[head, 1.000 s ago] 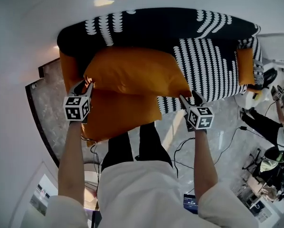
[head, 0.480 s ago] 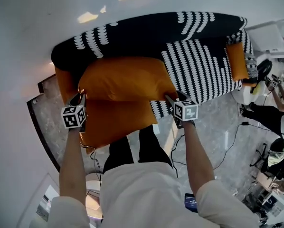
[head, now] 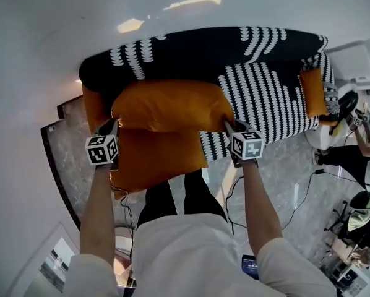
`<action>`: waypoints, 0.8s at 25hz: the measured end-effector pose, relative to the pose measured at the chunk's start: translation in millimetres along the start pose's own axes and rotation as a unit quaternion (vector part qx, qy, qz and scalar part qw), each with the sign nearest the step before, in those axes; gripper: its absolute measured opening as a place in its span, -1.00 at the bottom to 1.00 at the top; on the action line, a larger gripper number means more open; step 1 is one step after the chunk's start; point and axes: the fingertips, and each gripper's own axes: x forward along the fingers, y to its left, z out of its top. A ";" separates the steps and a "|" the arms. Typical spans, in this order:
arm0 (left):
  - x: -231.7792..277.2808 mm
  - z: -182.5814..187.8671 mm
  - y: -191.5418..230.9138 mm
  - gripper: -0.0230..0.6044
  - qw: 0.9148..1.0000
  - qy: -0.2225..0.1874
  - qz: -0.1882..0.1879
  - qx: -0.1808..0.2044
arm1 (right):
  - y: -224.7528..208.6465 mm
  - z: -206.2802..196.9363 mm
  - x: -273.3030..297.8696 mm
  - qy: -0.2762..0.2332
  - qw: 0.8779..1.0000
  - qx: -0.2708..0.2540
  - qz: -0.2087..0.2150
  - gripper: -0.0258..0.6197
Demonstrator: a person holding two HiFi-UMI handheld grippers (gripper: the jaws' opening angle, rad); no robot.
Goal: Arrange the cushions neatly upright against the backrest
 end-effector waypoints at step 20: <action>-54.2 47.6 17.3 -0.77 0.993 -0.077 0.035 -0.086 | 10.2 130.5 22.7 -0.033 0.998 0.019 0.053 -0.72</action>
